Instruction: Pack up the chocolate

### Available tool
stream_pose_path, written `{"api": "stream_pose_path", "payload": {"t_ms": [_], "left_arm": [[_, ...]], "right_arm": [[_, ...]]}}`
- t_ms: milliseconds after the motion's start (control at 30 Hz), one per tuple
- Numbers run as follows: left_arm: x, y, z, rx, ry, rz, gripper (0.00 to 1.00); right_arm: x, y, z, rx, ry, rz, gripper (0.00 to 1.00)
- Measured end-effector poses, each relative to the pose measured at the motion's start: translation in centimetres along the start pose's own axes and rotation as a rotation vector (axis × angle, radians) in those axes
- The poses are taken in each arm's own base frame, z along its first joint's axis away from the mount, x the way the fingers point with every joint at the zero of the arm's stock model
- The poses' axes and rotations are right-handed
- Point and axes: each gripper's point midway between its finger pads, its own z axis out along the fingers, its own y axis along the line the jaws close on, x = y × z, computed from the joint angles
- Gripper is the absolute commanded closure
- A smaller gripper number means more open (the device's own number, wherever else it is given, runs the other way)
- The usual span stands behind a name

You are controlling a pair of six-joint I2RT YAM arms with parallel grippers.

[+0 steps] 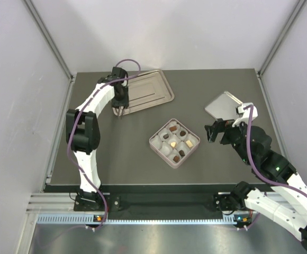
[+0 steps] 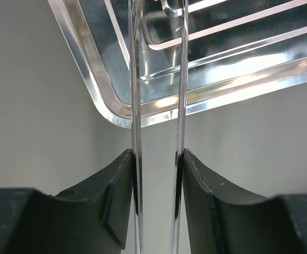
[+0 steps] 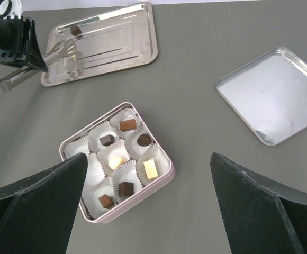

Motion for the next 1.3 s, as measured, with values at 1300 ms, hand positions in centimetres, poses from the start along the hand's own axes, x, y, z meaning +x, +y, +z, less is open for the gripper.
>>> {"api": "stream_pose_path", "payload": {"t_ms": [1300], "left_arm": [[11.4,-11.0,-15.4,0.340,-0.018,0.348,0.67]], "right_arm": [[0.3,-0.1,0.5,0.016,0.015,-0.015,0.00]]}}
